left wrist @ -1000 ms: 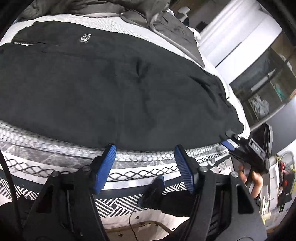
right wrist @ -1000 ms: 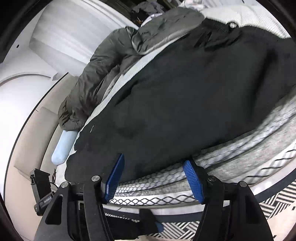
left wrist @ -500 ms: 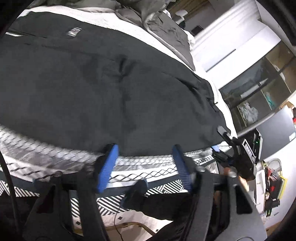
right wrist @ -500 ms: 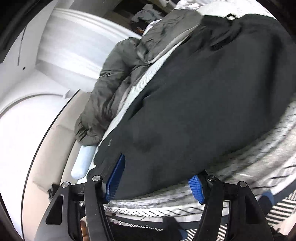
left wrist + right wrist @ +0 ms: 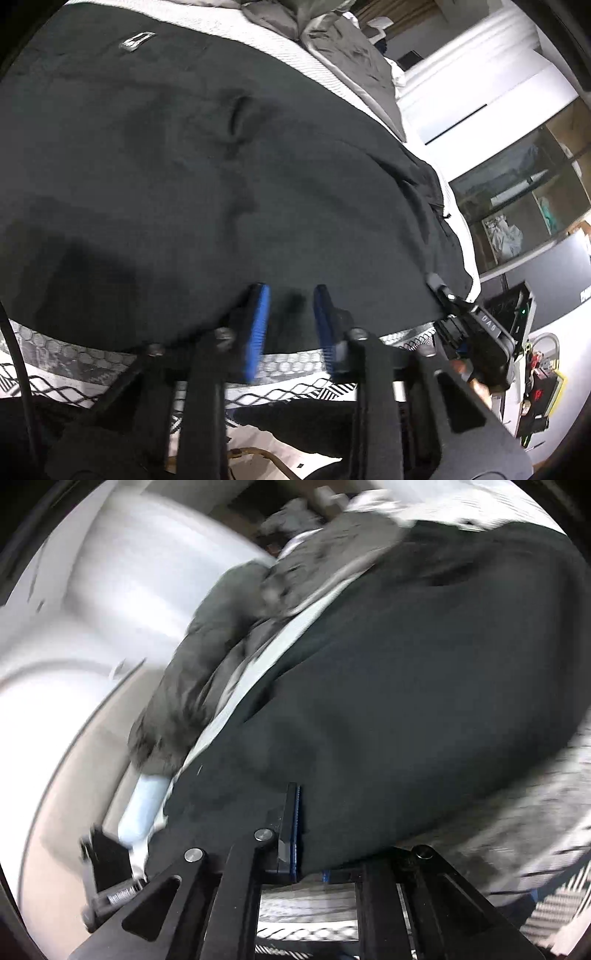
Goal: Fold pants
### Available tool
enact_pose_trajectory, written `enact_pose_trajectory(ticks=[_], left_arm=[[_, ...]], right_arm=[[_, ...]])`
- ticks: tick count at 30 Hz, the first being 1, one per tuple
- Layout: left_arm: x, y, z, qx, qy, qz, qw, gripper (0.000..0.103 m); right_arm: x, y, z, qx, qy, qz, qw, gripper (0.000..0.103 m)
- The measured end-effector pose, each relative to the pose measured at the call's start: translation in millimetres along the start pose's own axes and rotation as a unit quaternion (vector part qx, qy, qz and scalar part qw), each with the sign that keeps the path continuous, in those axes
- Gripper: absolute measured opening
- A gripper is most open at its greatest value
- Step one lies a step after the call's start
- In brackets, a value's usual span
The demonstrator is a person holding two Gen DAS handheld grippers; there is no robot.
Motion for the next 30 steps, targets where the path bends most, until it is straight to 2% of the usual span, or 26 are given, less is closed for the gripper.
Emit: enact_pose_trajectory(ticks=[2, 5, 11, 13, 15, 18, 20, 21, 23, 25, 30], left_arm=[[-2.4, 4.3, 1.6, 0.002, 0.0, -0.006, 1.0, 0.019], [-4.1, 5.2, 3.6, -0.001, 0.0, 0.0, 1.0, 0.019], [-6.9, 3.3, 4.5, -0.009, -0.001, 0.012, 0.9999, 0.019], [-7.6, 2.4, 2.8, -0.011, 0.0, 0.02, 0.9997, 0.019], [-5.6, 0.6, -6.4, -0.022, -0.012, 0.031, 0.9992, 0.019], [3.2, -1.7, -25.6, -0.036, -0.03, 0.056, 0.9973, 0.024], [10.5, 1.5, -38.1, -0.029, -0.036, 0.053, 0.9976, 0.038], [15.2, 6.6, -44.4, -0.022, -0.034, 0.043, 0.9982, 0.04], [22.0, 11.2, -46.4, -0.007, -0.026, 0.03, 0.9992, 0.041], [25.5, 14.2, -42.4, 0.003, -0.016, 0.025, 0.9996, 0.041], [9.6, 27.9, -25.7, -0.008, -0.021, -0.004, 0.9997, 0.041]], right_arm=[[-8.0, -25.4, -16.2, 0.008, -0.017, 0.044, 0.999, 0.008], [-27.1, -60.0, -48.0, 0.05, -0.05, 0.08, 0.994, 0.008], [-62.6, -105.0, -79.0, 0.088, -0.078, 0.117, 0.986, 0.008], [-66.7, -117.6, -82.7, 0.108, -0.078, 0.131, 0.982, 0.008], [-64.6, -125.0, -85.2, 0.105, -0.08, 0.146, 0.98, 0.008], [-62.8, -122.2, -89.8, 0.103, -0.078, 0.136, 0.982, 0.012], [-60.7, -111.6, -88.9, 0.082, -0.073, 0.117, 0.987, 0.015], [-59.5, -105.2, -86.4, 0.076, -0.07, 0.109, 0.989, 0.016], [-57.6, -94.5, -83.0, 0.071, -0.066, 0.094, 0.991, 0.017], [-52.1, -83.3, -76.9, 0.056, -0.057, 0.088, 0.993, 0.022], [-38.4, -62.0, -60.8, 0.042, -0.026, 0.06, 0.997, 0.028]])
Point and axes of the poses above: each gripper's, at about its wrist camera, not at the fingertips, and z roughly the way its jaws point, y to its left, x to its underside, the point moved 3 cm from there along z, roughly the way its jaws point, and after that the axes turned 12 degrees about -z, right-handed, at the moved point
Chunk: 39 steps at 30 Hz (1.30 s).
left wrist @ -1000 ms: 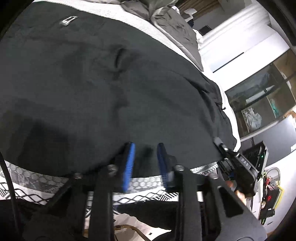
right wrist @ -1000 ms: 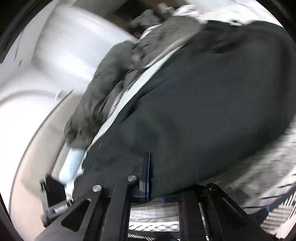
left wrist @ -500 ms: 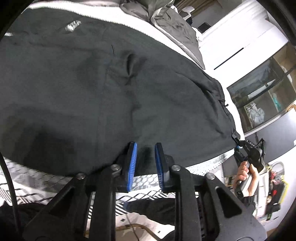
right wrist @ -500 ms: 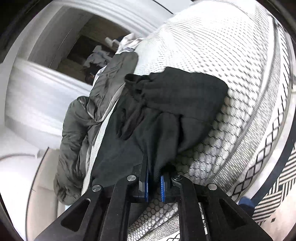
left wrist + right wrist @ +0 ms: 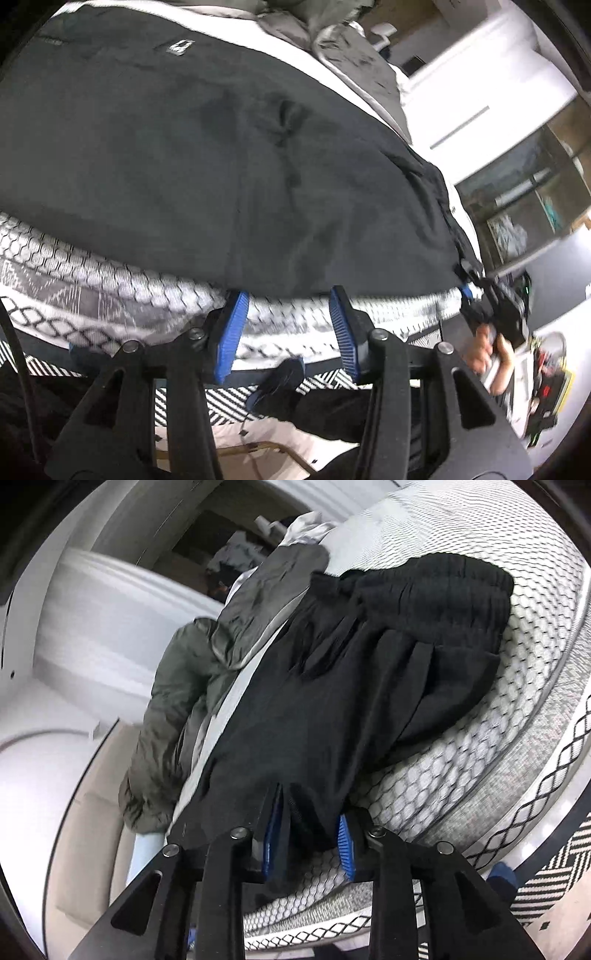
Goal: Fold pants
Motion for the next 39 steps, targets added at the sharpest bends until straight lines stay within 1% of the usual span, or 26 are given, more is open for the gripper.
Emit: enact_pose_trajectory(ticks=[3, 5, 7, 10, 11, 13, 15, 16, 17, 18, 19, 21, 23, 24, 25, 28, 29, 31, 33, 34, 35, 36, 37, 39], left_arm=[[-8.8, 9.3, 3.1, 0.022, 0.001, -0.033, 0.9992, 0.041], [-13.1, 12.2, 2.4, 0.028, 0.004, -0.04, 0.9988, 0.041], [-16.0, 14.6, -2.9, 0.027, -0.007, -0.038, 0.9989, 0.041], [-22.5, 18.9, -17.5, 0.018, -0.03, -0.03, 0.9989, 0.041], [-26.5, 20.7, -21.5, 0.01, -0.041, -0.025, 0.9988, 0.041], [-35.4, 25.9, -34.0, -0.02, -0.075, -0.012, 0.9969, 0.041], [-50.3, 34.1, -44.2, -0.034, -0.101, -0.02, 0.9941, 0.041], [-58.4, 38.7, -47.8, -0.035, -0.11, -0.027, 0.9929, 0.038], [-65.5, 42.8, -50.6, -0.042, -0.123, -0.032, 0.991, 0.027], [-73.7, 48.0, -53.4, -0.061, -0.138, -0.032, 0.988, 0.019], [-79.1, 50.8, -55.1, -0.072, -0.145, -0.03, 0.9863, 0.008], [-86.6, 66.7, -63.0, -0.061, -0.149, -0.045, 0.9859, 0.006], [-90.2, 77.5, -69.2, -0.058, -0.154, -0.058, 0.9847, 0.006], [-92.7, 83.5, -73.5, -0.053, -0.155, -0.066, 0.9843, 0.006], [-93.1, 89.3, -77.4, -0.049, -0.154, -0.072, 0.9843, 0.006], [-92.5, 105.1, -85.3, -0.052, -0.151, -0.08, 0.9839, 0.007], [-91.8, 107.8, -85.4, -0.054, -0.149, -0.08, 0.9841, 0.009], [-88.7, 104.4, -82.6, -0.07, -0.154, -0.068, 0.9832, 0.011], [-83.0, 100.1, -86.0, -0.073, -0.155, -0.052, 0.9839, 0.012], [-81.1, 99.8, -89.4, -0.071, -0.155, -0.049, 0.9841, 0.016], [-80.9, 100.8, -92.7, -0.068, -0.157, -0.053, 0.9839, 0.02], [-83.0, 105.3, -96.8, -0.065, -0.161, -0.062, 0.9829, 0.022], [-84.9, 112.5, -102.1, -0.063, -0.166, -0.074, 0.9814, 0.026], [-88.7, 125.5, -109.7, -0.062, -0.172, -0.098, 0.9783, 0.028]], right_arm=[[2.1, -3.2, -3.8, -0.01, -0.005, 0.009, 1.0, 0.029], [2.3, -9.4, -7.1, -0.015, -0.008, 0.023, 1.0, 0.029], [1.5, -13.4, -10.8, -0.013, -0.013, 0.029, 0.999, 0.03], [0.1, -15.7, -16.3, -0.01, -0.021, 0.031, 0.999, 0.03], [-0.8, -15.3, -17.1, -0.008, -0.022, 0.031, 0.999, 0.03], [-0.8, -15.1, -17.5, -0.007, -0.021, 0.03, 0.999, 0.03], [-1.0, -15.1, -17.2, -0.006, -0.02, 0.03, 0.999, 0.03], [0.1, -13.7, -17.8, -0.004, -0.02, 0.029, 0.999, 0.03], [0.4, -12.9, -17.9, 0.0, -0.019, 0.026, 0.999, 0.03], [0.3, -11.1, -17.1, 0.003, -0.017, 0.02, 1.0, 0.032], [0.8, -9.7, -16.4, 0.004, -0.015, 0.015, 1.0, 0.033], [0.1, -7.5, -13.9, 0.009, -0.013, 0.009, 1.0, 0.033], [-1.9, -5.1, -16.5, 0.023, -0.027, -0.002, 0.999, 0.029], [-3.6, -5.6, -19.9, 0.036, -0.038, -0.007, 0.999, 0.024], [-5.6, -8.0, -23.9, 0.052, -0.048, -0.009, 0.997, 0.023], [-9.5, -25.8, -32.7, 0.069, -0.064, 0.024, 0.995, 0.023], [-10.2, -31.4, -34.6, 0.076, -0.066, 0.032, 0.994, 0.023], [-11.7, -37.1, -35.9, 0.072, -0.066, 0.043, 0.994, 0.024], [-11.2, -37.0, -33.8, 0.061, -0.06, 0.046, 0.995, 0.024], [-11.0, -36.4, -32.5, 0.054, -0.057, 0.047, 0.996, 0.028], [-10.3, -34.9, -30.0, 0.043, -0.051, 0.047, 0.997, 0.03], [-10.1, -33.2, -29.1, 0.039, -0.049, 0.047, 0.997, 0.032], [-9.7, -31.6, -28.5, 0.037, -0.049, 0.045, 0.997, 0.033], [-10.1, -31.5, -29.0, 0.037, -0.049, 0.044, 0.997, 0.033]])
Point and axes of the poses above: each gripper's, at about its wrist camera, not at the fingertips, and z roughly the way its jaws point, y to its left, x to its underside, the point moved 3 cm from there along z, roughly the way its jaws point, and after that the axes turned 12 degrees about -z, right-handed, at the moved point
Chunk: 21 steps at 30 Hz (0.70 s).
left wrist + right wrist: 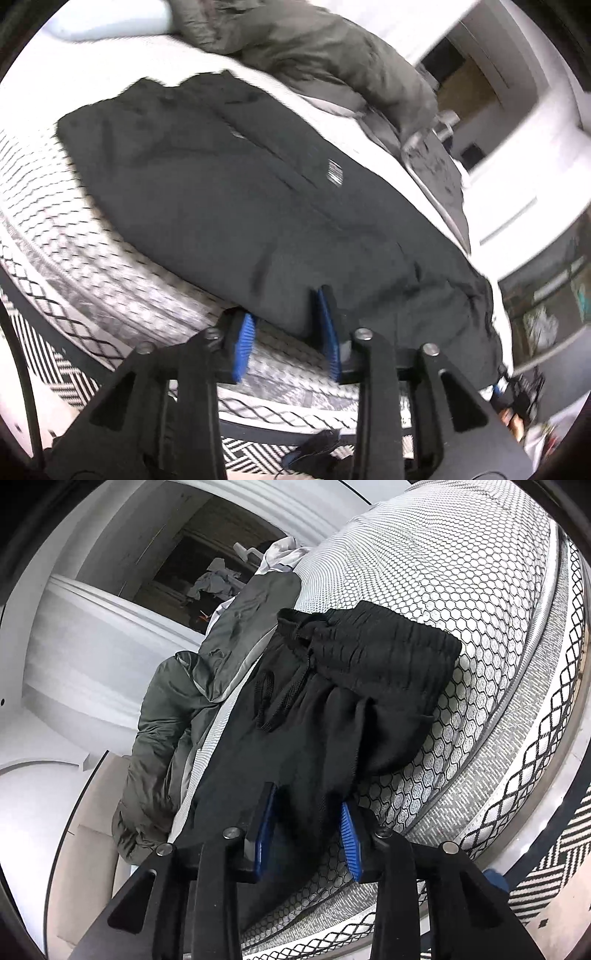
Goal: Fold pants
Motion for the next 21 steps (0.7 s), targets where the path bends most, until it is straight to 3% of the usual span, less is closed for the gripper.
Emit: enact_pose_trajectory(ticks=[9, 15, 18, 20, 21], left_arm=[[-70.4, 51.5, -8.0, -0.079, -0.097, -0.044, 0.9912, 0.028], [-82.0, 74.7, -9.7, -0.064, -0.1, -0.072, 0.9904, 0.028], [-85.3, 74.6, -9.8, -0.063, -0.102, -0.069, 0.9904, 0.017], [-87.4, 77.2, -8.4, -0.062, -0.099, -0.075, 0.9903, 0.005], [-87.4, 77.1, -7.8, -0.061, -0.1, -0.078, 0.99, 0.003]], right_arm=[[-4.5, -11.1, -8.2, 0.008, -0.01, 0.015, 1.0, 0.033], [-12.5, -33.8, -26.8, 0.018, -0.034, 0.042, 0.998, 0.033], [-13.4, -31.4, -21.0, 0.014, -0.021, 0.031, 0.999, 0.033], [-16.3, -20.2, -13.4, 0.018, -0.014, 0.001, 1.0, 0.024], [-18.6, -15.0, -11.8, 0.033, -0.016, -0.017, 0.999, 0.013]])
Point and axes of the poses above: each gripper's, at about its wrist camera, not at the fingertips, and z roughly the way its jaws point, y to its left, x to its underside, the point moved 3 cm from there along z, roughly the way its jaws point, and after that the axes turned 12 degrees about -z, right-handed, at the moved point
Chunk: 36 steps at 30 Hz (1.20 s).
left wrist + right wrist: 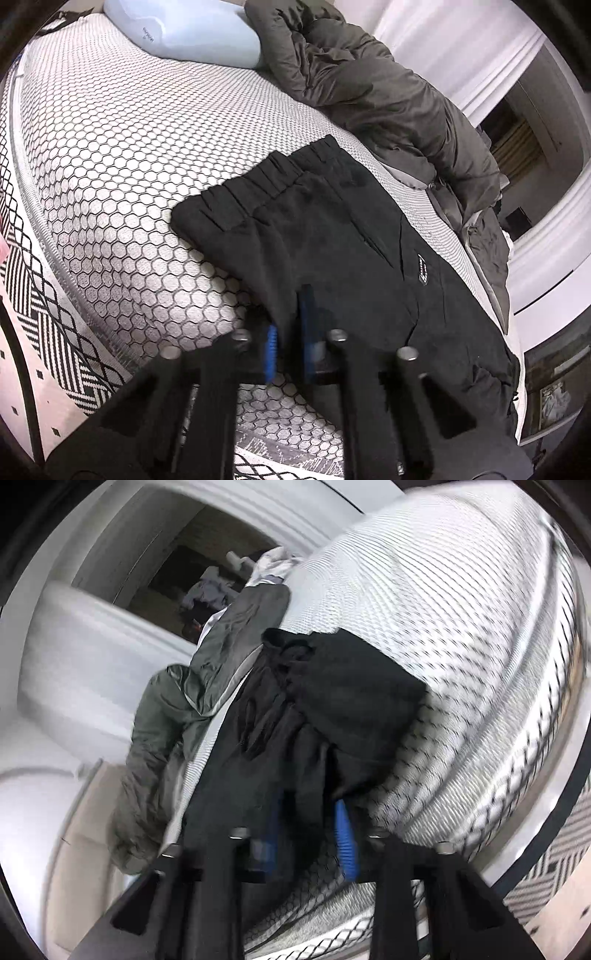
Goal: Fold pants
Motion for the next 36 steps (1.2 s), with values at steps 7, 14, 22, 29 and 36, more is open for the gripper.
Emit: enact_pose_trajectory(ticks=[7, 14, 22, 29, 36], left_arm=[[-0.5, 11.5, -31.3, 0.018, -0.022, -0.005, 0.9996, 0.001], [-10.8, 3.0, -59.7, 0.038, -0.039, 0.012, 0.9985, 0.0], [-61.7, -73.2, -47.2, 0.049, -0.058, 0.046, 0.9961, 0.0], [-135.0, -157.5, 49.6, 0.028, -0.041, 0.051, 0.9975, 0.0], [-176.2, -203.3, 169.6, -0.038, -0.003, 0.061, 0.9974, 0.024]], right_arm=[[2.2, -11.7, -28.5, 0.003, -0.057, 0.022, 0.998, 0.003], [-3.8, 5.7, -54.9, -0.01, -0.102, -0.002, 0.995, 0.003], [-64.2, 72.1, -43.6, 0.007, -0.124, -0.08, 0.989, 0.003], [-139.1, 133.3, 29.7, 0.06, -0.114, -0.135, 0.982, 0.003], [-180.8, 155.6, 126.0, 0.14, -0.073, -0.175, 0.972, 0.036]])
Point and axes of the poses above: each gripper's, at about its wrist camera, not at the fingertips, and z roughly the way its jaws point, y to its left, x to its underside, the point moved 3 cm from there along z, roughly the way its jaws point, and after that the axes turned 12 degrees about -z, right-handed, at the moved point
